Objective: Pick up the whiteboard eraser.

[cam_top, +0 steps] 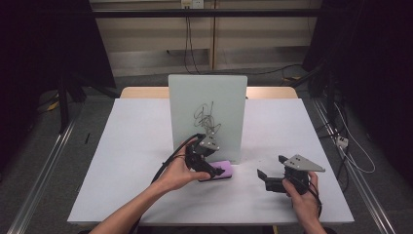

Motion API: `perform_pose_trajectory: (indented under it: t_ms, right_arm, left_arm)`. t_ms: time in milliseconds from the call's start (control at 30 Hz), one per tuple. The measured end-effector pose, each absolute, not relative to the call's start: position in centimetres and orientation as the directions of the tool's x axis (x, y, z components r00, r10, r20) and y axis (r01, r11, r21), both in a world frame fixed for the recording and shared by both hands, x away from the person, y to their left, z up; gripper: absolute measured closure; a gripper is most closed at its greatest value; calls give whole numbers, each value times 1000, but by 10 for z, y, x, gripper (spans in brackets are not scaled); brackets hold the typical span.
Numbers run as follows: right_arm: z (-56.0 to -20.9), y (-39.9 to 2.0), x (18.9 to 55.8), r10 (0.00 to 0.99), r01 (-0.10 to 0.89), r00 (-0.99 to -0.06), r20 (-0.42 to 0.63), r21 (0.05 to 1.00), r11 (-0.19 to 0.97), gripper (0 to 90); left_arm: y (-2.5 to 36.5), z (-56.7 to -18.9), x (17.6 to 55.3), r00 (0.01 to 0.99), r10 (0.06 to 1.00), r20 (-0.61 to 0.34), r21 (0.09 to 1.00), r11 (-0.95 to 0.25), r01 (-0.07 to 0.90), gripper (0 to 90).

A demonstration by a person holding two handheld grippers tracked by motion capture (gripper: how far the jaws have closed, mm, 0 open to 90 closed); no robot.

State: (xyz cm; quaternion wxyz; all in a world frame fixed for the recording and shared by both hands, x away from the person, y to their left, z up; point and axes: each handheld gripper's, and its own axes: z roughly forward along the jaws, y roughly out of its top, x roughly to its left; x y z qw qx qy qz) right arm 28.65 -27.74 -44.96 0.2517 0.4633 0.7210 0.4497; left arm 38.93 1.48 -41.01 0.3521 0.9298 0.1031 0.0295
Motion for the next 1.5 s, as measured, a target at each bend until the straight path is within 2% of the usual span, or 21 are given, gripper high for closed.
perform_pose_trajectory:
  t_ms: [200,400,767,1367,1500]
  right_arm:
    - [-450,-278,287,894,442,-446,53,881,169,60]
    - [-450,-277,287,893,444,-446,53,880,170,59]
    - [-450,-278,286,894,447,-446,56,878,169,59]
    - [-450,-278,286,893,447,-447,56,878,169,58]
    - [-450,-277,286,891,444,-451,52,879,174,58]
  left_arm:
    - [15,-413,389,981,195,-21,624,-764,165,204]
    - [15,-418,389,982,189,-13,625,-765,155,219]
    - [14,-426,388,988,151,-31,585,-799,140,330]
    - [9,-434,388,989,145,-17,556,-821,130,334]
    - [9,-434,389,991,132,-16,541,-832,120,363]
